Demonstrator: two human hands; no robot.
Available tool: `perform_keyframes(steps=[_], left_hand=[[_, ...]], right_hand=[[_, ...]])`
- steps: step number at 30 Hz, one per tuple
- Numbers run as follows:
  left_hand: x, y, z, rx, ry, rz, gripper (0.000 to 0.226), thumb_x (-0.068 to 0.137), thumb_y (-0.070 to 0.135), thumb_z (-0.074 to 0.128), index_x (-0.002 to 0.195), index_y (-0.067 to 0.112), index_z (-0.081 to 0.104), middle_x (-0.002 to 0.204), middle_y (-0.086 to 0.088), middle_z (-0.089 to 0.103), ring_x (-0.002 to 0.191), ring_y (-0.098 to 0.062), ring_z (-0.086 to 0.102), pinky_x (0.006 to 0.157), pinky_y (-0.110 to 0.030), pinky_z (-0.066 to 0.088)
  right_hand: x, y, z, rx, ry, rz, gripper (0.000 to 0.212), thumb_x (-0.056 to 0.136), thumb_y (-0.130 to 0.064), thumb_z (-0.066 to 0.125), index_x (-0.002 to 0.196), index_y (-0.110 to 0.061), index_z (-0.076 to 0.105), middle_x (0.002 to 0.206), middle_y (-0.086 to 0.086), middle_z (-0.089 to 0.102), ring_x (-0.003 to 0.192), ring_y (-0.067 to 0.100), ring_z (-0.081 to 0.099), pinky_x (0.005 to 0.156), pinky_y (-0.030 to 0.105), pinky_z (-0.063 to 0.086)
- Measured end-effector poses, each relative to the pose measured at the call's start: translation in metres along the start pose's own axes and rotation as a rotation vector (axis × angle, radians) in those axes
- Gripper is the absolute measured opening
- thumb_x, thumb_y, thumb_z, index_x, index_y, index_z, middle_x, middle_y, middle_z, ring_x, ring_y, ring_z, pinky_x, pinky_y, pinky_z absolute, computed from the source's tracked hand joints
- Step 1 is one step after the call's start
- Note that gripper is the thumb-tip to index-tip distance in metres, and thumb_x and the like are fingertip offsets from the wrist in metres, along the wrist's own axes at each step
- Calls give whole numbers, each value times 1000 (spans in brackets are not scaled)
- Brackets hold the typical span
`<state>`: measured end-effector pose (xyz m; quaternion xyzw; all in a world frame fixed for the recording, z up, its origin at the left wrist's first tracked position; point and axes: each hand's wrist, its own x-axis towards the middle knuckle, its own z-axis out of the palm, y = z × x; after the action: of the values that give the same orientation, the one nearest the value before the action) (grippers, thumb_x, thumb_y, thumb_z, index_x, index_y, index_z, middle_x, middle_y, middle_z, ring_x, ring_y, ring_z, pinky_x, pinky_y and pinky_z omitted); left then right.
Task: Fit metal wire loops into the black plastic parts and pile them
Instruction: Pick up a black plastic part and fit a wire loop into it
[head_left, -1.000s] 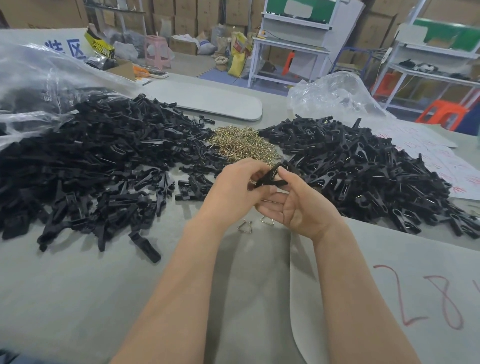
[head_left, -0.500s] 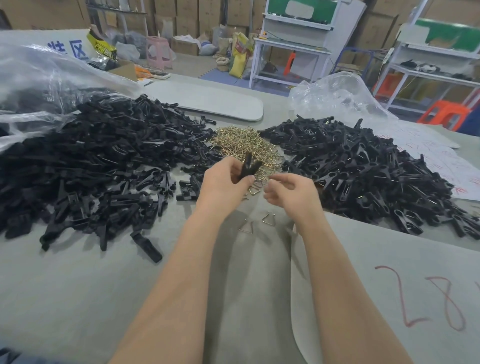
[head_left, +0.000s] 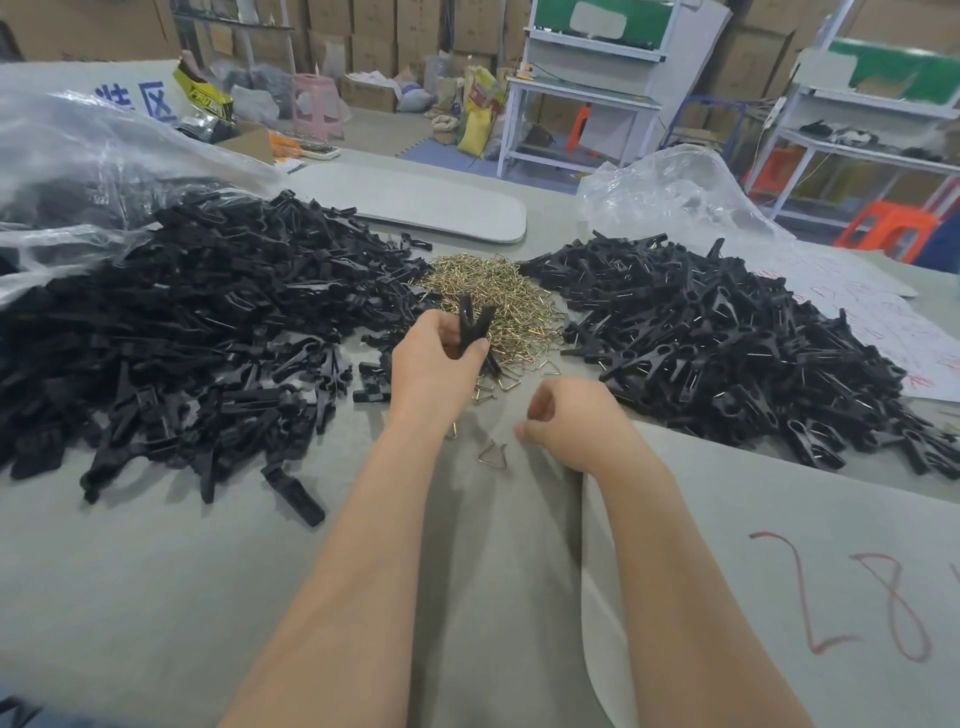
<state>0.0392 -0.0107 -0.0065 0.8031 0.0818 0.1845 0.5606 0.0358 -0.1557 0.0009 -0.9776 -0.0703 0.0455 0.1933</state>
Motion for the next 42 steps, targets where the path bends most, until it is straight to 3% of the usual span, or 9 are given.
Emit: perform_keyframes(steps=[4,9,17,25,32,37,42], left_hand=[[-1,1,0,13,-3,7,14,86,21,66,93,20,54,81,18,53,75,4,50,71,-18,35],[-1,2,0,23,-6,3,14,87,21,66,94,20,54,81,18,52,77,-1,51,74,-18,35],[-1,1,1,30,-21,8,14,86,19,67,94,21,55,82,17,55,81,-5,56,76,-20,39],[-3,0,4,69,-65,53,17,85,16,67,93,23,54,84,15,57,89,-14,61,81,-26,46],[-5,1,6,90,-95,64,16,85,16,66,93,22,54,84,14,58,90,-17,61,85,-33,49],[-6,3,6,102,-104,72,14,85,16,66,93,20,54,85,10,60,88,-18,61,85,-35,49],[-6,3,6,98,-107,62,15,85,16,66,93,22,54,87,10,61,88,-17,61,85,-35,49]], right_hand=[[2,-6,9,-23,79,-20,21,86,-21,59,105,-13,59,109,7,62,102,24,57,81,30,43],[3,-5,8,16,-9,-39,26,84,-23,66,107,-13,59,109,8,62,100,23,58,73,24,38],[7,-5,17,97,86,-23,21,89,-18,56,110,-12,57,108,7,61,102,24,56,77,26,37],[7,-4,17,-23,122,-4,29,87,-26,61,112,-12,56,113,11,57,108,28,52,91,35,39],[7,-5,15,-5,86,16,22,89,-22,60,106,-7,58,112,12,63,107,29,56,89,33,42],[6,-5,16,-42,150,-19,21,90,-11,53,111,-9,56,111,12,62,106,29,55,86,35,42],[6,-5,14,-18,112,-18,25,88,-24,61,109,-11,57,110,9,62,105,27,56,85,33,42]])
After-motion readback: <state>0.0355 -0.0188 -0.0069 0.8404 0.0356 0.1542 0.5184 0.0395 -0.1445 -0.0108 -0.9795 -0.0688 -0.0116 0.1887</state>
